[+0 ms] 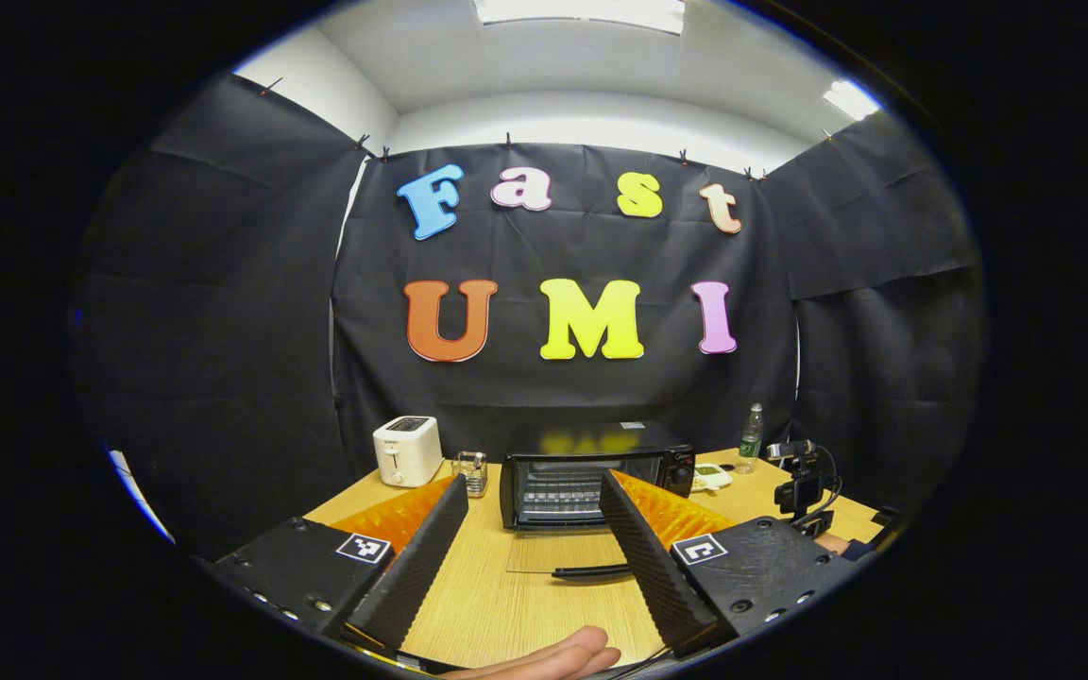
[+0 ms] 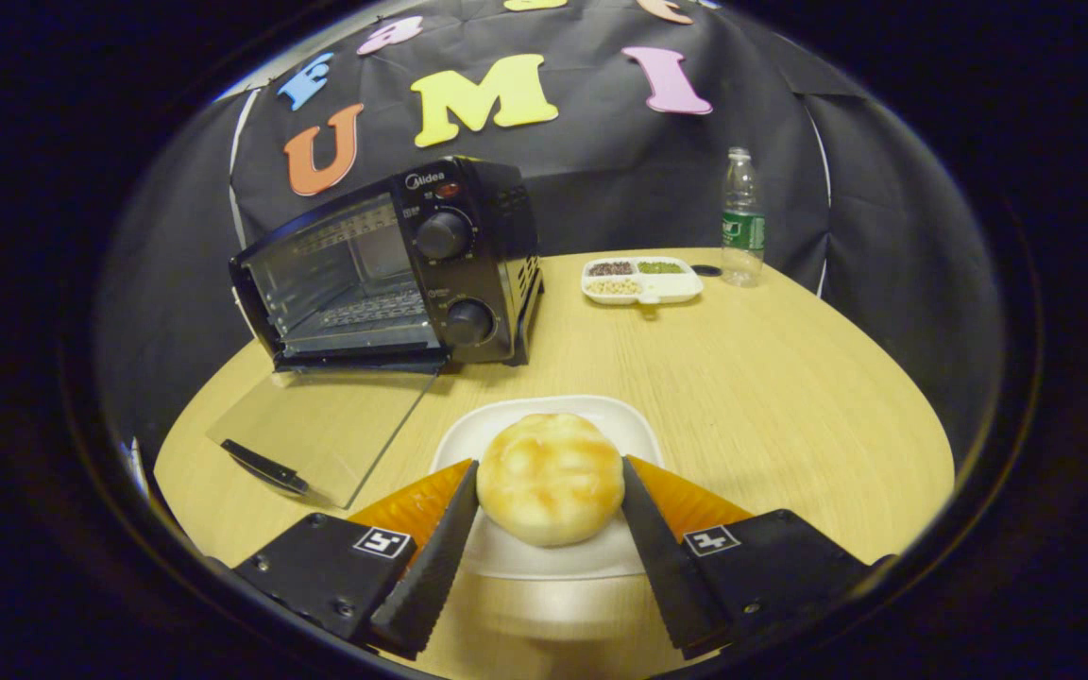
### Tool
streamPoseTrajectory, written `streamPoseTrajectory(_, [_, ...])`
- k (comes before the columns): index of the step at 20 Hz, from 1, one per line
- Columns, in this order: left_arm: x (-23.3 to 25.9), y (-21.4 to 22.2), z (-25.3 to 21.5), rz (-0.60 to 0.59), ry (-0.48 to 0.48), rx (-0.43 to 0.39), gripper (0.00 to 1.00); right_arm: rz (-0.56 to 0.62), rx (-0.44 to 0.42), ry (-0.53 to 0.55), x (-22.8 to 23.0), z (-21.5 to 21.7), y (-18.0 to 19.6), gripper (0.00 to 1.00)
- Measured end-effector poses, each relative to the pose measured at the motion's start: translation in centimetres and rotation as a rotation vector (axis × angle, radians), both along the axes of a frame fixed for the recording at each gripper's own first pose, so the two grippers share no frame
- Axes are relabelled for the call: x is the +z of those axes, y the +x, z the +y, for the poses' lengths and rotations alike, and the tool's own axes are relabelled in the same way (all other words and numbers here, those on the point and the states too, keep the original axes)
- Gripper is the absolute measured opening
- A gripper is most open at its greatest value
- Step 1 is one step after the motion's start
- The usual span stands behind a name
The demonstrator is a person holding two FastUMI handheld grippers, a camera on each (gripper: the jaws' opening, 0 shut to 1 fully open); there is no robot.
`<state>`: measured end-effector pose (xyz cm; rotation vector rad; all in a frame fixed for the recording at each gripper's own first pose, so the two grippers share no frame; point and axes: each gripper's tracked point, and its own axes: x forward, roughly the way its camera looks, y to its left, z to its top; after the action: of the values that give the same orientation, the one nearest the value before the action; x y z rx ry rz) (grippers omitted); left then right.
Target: Open the electric oven with the left hand, put the food in, and close the electric oven.
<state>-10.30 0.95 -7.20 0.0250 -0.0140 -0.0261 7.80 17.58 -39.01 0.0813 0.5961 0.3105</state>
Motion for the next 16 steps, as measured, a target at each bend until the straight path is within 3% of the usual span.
streamPoseTrajectory(6, [0.2,-0.8,-1.1,-0.009,0.013,-0.043,0.93,0.007,0.021,0.231,3.7,3.6,-2.6,0.89])
streamPoseTrajectory(10, [0.6,-1.3,-0.2,-0.014,0.027,-0.027,0.93,0.035,0.028,0.384,5.6,7.6,-3.8,0.88])
streamPoseTrajectory(16, [1.5,-1.6,0.8,-0.043,0.015,-0.018,0.93,-0.012,-0.007,0.638,8.8,15.8,-2.5,0.87])
